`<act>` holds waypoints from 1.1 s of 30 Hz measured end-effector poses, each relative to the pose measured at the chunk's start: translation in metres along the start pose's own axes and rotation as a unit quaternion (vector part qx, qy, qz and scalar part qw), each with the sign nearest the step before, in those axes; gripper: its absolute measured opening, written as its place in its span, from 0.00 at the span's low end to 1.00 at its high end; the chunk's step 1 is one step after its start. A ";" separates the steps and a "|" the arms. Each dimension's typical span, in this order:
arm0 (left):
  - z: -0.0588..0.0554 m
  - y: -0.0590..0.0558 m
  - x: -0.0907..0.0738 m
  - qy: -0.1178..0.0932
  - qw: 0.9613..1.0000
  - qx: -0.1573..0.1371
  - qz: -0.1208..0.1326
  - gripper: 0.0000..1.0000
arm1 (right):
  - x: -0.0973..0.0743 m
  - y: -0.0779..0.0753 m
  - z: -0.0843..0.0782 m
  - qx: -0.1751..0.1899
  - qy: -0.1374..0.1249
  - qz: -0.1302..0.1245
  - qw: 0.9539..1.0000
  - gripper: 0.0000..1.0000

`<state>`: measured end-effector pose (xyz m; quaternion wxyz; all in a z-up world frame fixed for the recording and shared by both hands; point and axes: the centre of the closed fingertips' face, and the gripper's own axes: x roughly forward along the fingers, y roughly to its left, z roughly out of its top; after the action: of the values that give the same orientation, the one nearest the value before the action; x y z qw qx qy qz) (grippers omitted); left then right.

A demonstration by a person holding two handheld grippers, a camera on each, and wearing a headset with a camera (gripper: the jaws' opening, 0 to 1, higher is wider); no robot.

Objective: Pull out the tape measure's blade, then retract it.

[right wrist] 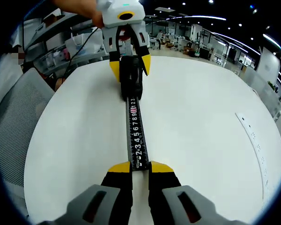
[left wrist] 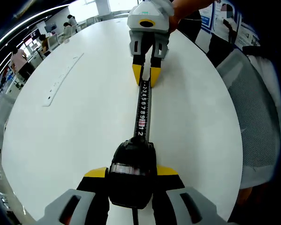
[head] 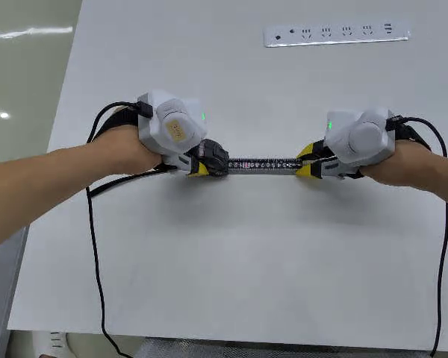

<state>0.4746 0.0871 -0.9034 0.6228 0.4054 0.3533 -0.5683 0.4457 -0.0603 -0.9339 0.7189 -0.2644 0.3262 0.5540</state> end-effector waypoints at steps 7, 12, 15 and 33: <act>0.000 0.000 0.000 0.001 1.000 0.000 -0.001 0.32 | -0.009 -0.002 -0.008 0.005 0.004 -0.003 1.000 0.11; 0.000 0.000 0.000 0.001 1.000 0.002 -0.001 0.32 | -0.013 -0.003 -0.014 0.008 0.005 -0.004 1.000 0.11; 0.000 0.000 0.000 0.001 1.000 0.003 0.000 0.32 | -0.015 -0.003 -0.017 0.009 0.007 -0.004 1.000 0.11; -0.001 0.001 0.001 0.004 1.000 0.003 -0.001 0.32 | -0.031 -0.006 -0.033 0.019 0.017 -0.005 1.000 0.10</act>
<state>0.4759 0.0874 -0.9046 0.6195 0.4098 0.3545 -0.5680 0.4402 -0.1057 -0.9310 0.7213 -0.2615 0.3475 0.5390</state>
